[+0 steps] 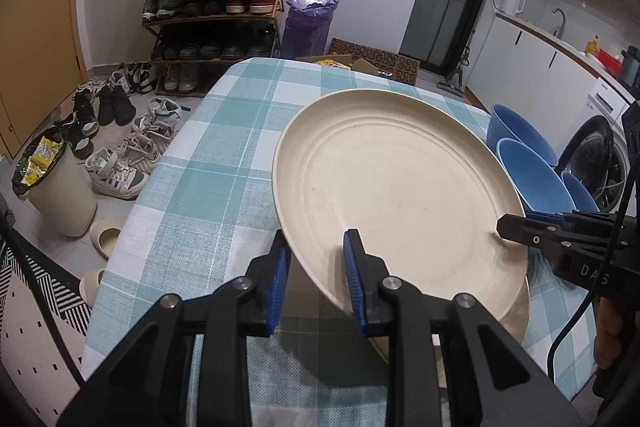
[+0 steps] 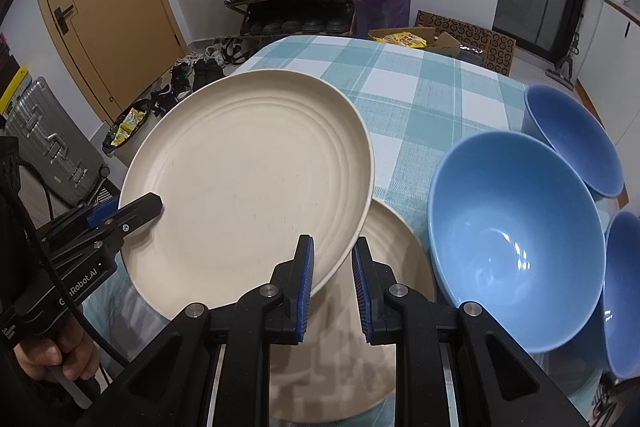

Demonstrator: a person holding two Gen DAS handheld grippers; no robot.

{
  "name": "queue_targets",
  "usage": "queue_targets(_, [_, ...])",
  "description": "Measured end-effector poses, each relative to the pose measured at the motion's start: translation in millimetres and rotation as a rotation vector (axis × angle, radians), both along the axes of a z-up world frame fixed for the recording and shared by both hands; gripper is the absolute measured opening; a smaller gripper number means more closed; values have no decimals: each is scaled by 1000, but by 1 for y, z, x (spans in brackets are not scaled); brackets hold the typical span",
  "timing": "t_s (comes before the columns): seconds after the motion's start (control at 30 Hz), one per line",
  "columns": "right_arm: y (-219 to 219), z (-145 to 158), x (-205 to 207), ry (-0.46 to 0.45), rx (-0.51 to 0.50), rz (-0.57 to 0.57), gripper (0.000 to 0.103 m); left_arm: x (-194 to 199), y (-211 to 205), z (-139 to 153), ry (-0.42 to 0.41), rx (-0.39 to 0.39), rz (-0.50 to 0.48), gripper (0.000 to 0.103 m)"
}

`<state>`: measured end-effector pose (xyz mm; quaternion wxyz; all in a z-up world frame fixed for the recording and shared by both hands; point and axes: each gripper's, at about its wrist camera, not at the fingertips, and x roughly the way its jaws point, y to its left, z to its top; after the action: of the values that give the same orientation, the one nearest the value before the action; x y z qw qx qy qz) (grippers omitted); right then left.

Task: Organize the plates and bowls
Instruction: 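Lift the cream plate with both grippers and carry it toward the blue bowls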

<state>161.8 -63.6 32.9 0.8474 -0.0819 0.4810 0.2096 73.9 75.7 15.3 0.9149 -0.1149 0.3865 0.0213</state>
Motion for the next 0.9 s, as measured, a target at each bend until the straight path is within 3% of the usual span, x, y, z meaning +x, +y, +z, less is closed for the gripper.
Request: queue_targets(0.9, [-43, -25, -32, 79, -5, -102, 20, 3, -43, -16, 94, 83, -160, 25])
